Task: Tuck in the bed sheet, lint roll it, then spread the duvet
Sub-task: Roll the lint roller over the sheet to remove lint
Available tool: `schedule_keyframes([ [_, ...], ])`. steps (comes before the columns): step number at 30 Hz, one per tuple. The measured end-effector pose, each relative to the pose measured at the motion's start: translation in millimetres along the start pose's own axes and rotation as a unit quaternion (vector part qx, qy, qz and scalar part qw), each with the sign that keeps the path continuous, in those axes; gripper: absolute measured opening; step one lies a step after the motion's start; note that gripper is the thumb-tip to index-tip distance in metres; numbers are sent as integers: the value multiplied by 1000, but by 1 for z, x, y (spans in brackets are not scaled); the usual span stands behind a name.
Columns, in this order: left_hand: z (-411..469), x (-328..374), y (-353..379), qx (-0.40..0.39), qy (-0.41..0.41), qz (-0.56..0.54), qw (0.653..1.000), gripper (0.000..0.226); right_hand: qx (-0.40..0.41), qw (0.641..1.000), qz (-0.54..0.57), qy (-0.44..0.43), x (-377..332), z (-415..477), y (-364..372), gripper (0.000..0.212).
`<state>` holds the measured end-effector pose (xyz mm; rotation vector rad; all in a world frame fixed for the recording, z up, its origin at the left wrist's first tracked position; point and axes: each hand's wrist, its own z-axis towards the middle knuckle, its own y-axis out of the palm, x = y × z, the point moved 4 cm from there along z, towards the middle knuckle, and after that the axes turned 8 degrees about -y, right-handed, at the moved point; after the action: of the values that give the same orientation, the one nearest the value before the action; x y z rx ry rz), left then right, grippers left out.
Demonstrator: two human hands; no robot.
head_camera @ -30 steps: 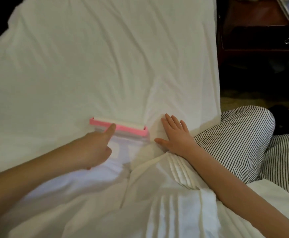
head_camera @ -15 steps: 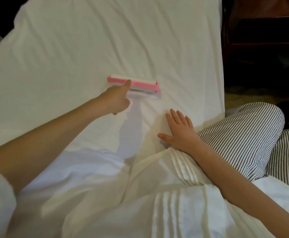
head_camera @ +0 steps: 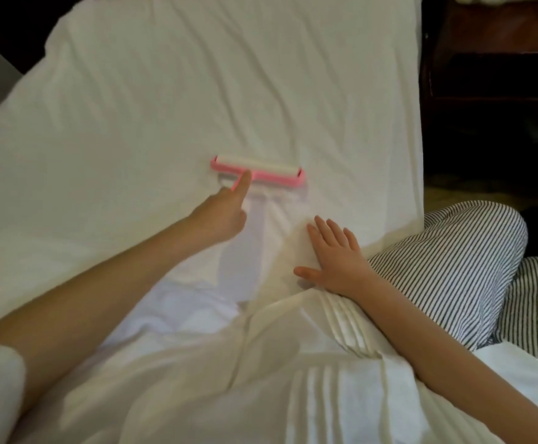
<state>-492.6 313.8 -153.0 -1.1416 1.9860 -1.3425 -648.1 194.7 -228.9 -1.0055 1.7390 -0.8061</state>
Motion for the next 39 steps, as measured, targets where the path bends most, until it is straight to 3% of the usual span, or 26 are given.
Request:
schedule_keyframes([
  [3,18,9,-13,34,-3,-24,999,66,4,1000,9,10,1,-1,0,88],
  [7,-50,-1,-22,56,-32,45,997,66,23,999,19,22,-2,2,-3,89],
  [10,-106,-23,-5,-25,-65,144,987,67,30,999,26,17,-10,12,-5,88],
  [14,-94,-53,7,-129,-118,60,983,65,6,999,-33,-15,-15,35,-8,95],
  [17,-43,-57,-9,-56,-106,-35,992,65,26,997,-66,11,-12,32,-3,93],
  [20,18,-52,-18,8,-86,-112,990,68,50,997,-25,61,-5,20,1,90],
  [24,55,-39,-14,37,-70,-121,989,78,51,998,-38,22,-1,25,-1,82],
  [33,-71,-59,-4,-157,-122,-63,978,80,63,998,-6,21,-4,33,3,80],
  [39,37,-40,-30,-26,-84,-76,993,83,74,997,-2,27,-6,34,-3,79],
])
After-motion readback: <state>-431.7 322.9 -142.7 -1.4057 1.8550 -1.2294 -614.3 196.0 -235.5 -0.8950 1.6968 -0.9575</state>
